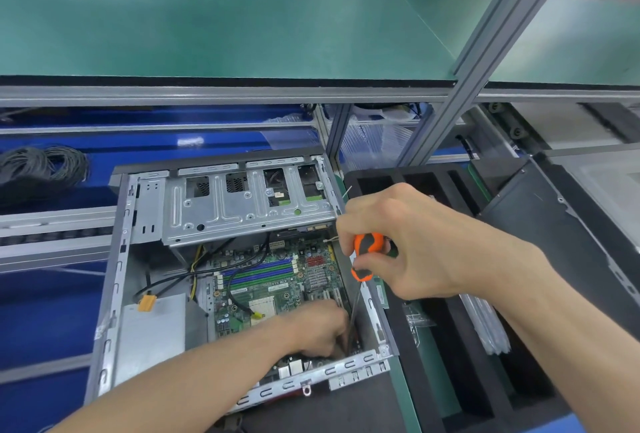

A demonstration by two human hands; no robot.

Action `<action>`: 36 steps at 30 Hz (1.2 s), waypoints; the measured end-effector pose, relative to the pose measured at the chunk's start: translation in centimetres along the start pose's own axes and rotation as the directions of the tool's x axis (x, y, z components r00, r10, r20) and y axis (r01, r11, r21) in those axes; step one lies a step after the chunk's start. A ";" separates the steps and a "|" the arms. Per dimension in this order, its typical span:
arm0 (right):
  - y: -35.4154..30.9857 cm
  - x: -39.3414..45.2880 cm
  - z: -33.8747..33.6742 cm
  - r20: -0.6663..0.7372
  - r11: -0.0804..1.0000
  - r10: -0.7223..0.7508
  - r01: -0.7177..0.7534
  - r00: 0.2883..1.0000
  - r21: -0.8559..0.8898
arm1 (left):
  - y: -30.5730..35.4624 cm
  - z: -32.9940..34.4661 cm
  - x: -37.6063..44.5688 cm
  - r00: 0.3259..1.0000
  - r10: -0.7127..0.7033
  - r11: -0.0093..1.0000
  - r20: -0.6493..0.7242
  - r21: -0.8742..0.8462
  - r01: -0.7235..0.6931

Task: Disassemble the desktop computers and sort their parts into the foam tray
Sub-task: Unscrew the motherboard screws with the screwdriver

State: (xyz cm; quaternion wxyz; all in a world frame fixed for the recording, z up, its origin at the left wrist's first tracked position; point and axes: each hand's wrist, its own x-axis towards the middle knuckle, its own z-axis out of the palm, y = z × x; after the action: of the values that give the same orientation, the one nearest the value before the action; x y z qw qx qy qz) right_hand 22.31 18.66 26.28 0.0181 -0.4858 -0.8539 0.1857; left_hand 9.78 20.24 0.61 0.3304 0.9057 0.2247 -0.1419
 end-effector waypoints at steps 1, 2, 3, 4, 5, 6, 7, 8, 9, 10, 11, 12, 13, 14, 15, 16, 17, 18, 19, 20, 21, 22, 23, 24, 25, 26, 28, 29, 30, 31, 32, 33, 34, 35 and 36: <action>0.1 0.0 0.1 -0.013 1.000 0.013 -0.013 1.000 -0.017 | 0.2 -0.1 0.0 1.000 -0.005 1.000 0.000 0.023 0.005; 0.2 0.0 0.2 -0.031 0.999 0.033 -0.034 0.999 -0.042 | 0.4 -0.2 0.0 1.000 0.003 0.999 -0.001 0.042 -0.003; 0.4 -0.1 0.3 -0.051 0.996 0.055 -0.059 0.997 -0.073 | 0.5 -0.2 0.1 1.000 0.014 0.999 0.003 0.050 -0.014; 0.6 -0.1 0.4 -0.071 0.990 0.080 -0.088 0.994 -0.107 | 0.5 -0.1 0.1 0.999 0.030 0.998 0.011 0.062 -0.031; 0.8 -0.1 0.4 -0.096 0.984 0.102 -0.115 0.990 -0.140 | 0.5 -0.2 0.2 0.999 0.046 0.995 0.022 0.082 -0.047; 0.9 -0.1 0.5 -0.118 0.976 0.123 -0.141 0.985 -0.164 | 0.5 -0.1 0.2 0.998 0.059 0.993 0.033 0.100 -0.062; 0.9 0.0 0.7 -0.134 0.970 0.142 -0.165 0.981 -0.177 | 0.4 0.0 0.2 0.997 0.062 0.991 0.037 0.113 -0.066; 0.9 0.1 0.8 -0.140 0.966 0.158 -0.182 0.977 -0.183 | 0.4 0.0 0.2 0.998 0.057 0.991 0.030 0.116 -0.060; 0.7 0.1 0.9 -0.139 0.966 0.162 -0.186 0.977 -0.178 | 0.5 0.1 0.2 0.998 0.052 0.992 0.021 0.111 -0.055; 0.5 0.2 0.9 -0.132 0.972 0.152 -0.172 0.980 -0.160 | 0.6 0.2 0.3 0.999 0.043 0.994 0.013 0.101 -0.044; 0.3 0.2 0.9 -0.120 0.980 0.133 -0.148 0.984 -0.135 | 0.7 0.3 0.3 1.000 0.030 0.995 0.008 0.097 -0.031; 0.2 0.2 0.9 -0.098 0.985 0.118 -0.129 0.988 -0.115 | 0.7 0.4 0.4 1.000 0.016 0.995 0.005 0.095 -0.016; 0.0 0.1 0.8 -0.068 0.987 0.115 -0.121 0.991 -0.103 | 0.8 0.4 0.4 1.000 0.002 0.995 0.001 0.098 -0.002; -0.1 0.1 0.7 -0.038 0.988 0.119 -0.122 0.992 -0.095 | 0.7 0.4 0.5 1.000 -0.009 0.995 -0.002 0.100 0.009; -0.1 0.0 0.6 -0.018 0.988 0.126 -0.127 0.992 -0.089 | 0.6 0.5 0.6 1.000 -0.019 0.995 -0.002 0.101 0.019; 0.0 0.0 0.5 -0.007 0.986 0.141 -0.141 0.990 -0.084 | 0.5 0.5 0.6 1.000 -0.025 0.995 0.002 0.096 0.025; 0.1 -0.1 0.5 -0.006 0.983 0.165 -0.165 0.986 -0.081 | 0.5 0.5 0.6 1.000 -0.029 0.995 0.007 0.091 0.028; 0.1 -0.1 0.5 -0.010 0.978 0.195 -0.195 0.981 -0.079 | 0.5 0.5 0.6 0.999 -0.033 0.996 0.005 0.083 0.033; 0.2 -0.1 0.5 -0.017 0.972 0.222 -0.222 0.975 -0.081 | 0.5 0.5 0.6 0.999 -0.039 0.996 0.000 0.077 0.039; 0.2 0.0 0.7 -0.029 0.967 0.238 -0.240 0.971 -0.088 | 0.4 0.6 0.6 0.999 -0.045 0.996 -0.005 0.076 0.046; 0.2 0.1 0.8 -0.043 0.966 0.236 -0.240 0.971 -0.095 | 0.4 0.7 0.6 0.999 -0.049 0.996 -0.011 0.078 0.050; 0.0 0.2 1.0 -0.050 0.971 0.215 -0.219 0.975 -0.095 | 0.4 0.8 0.5 0.999 -0.052 0.996 -0.014 0.077 0.052; -0.3 0.3 1.1 -0.046 0.979 0.177 -0.180 0.983 -0.093 | 0.3 0.9 0.5 0.998 -0.052 0.996 -0.019 0.075 0.054; -0.7 0.3 1.1 -0.031 0.987 0.133 -0.136 0.991 -0.089 | 0.4 0.9 0.5 0.998 -0.053 0.996 -0.021 0.073 0.054; -1.1 0.3 1.0 -0.010 0.992 0.097 -0.097 0.995 -0.086 | 0.4 0.9 0.4 0.999 -0.052 0.996 -0.018 0.073 0.053; -1.4 0.3 0.9 0.009 0.995 0.067 -0.067 0.998 -0.070 | 0.5 0.8 0.3 0.999 -0.050 0.996 -0.011 0.073 0.051; -2.0 0.1 0.6 0.050 0.999 0.038 -0.036 0.998 -0.032 | 0.6 0.6 0.1 0.999 -0.041 0.995 0.010 0.092 0.040; -2.3 0.0 0.4 0.069 0.999 0.037 -0.035 0.997 -0.025 | 0.6 0.4 0.0 0.999 -0.036 0.994 0.021 0.108 0.034; -2.4 -0.3 0.3 0.080 0.999 0.034 -0.032 0.996 -0.026 | 0.6 0.3 -0.1 0.999 -0.035 0.991 0.031 0.127 0.031; -2.5 -0.5 0.3 0.085 0.999 0.034 -0.031 0.996 -0.035 | 0.7 0.2 -0.2 0.999 -0.035 0.989 0.036 0.143 0.029; -2.6 -0.9 0.4 0.073 0.999 0.035 -0.032 0.997 -0.042 | 0.7 0.1 -0.3 0.998 -0.039 0.987 0.042 0.157 0.032; -2.5 -1.2 0.5 0.047 0.997 0.056 -0.053 0.997 -0.059 | 0.7 0.2 -0.3 0.998 -0.048 0.984 0.050 0.172 0.039; -2.5 -1.6 0.5 0.004 0.992 0.087 -0.087 0.996 -0.091 | 0.8 0.2 -0.3 0.996 -0.069 0.982 0.053 0.180 0.058; -2.4 -1.9 0.7 -0.030 0.981 0.134 -0.137 0.991 -0.138 | 0.8 0.4 -0.3 0.994 -0.092 0.981 0.052 0.176 0.081; -2.3 -2.1 0.8 -0.049 0.967 0.166 -0.173 0.985 -0.189 | 0.8 0.4 -0.1 0.993 -0.108 0.982 0.048 0.164 0.099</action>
State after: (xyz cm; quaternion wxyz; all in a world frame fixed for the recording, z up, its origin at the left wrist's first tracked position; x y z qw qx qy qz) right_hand 21.32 15.59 26.61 -0.0308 -0.5594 -0.8228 0.0953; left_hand 10.08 19.36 0.78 0.2545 0.9122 0.2498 -0.2021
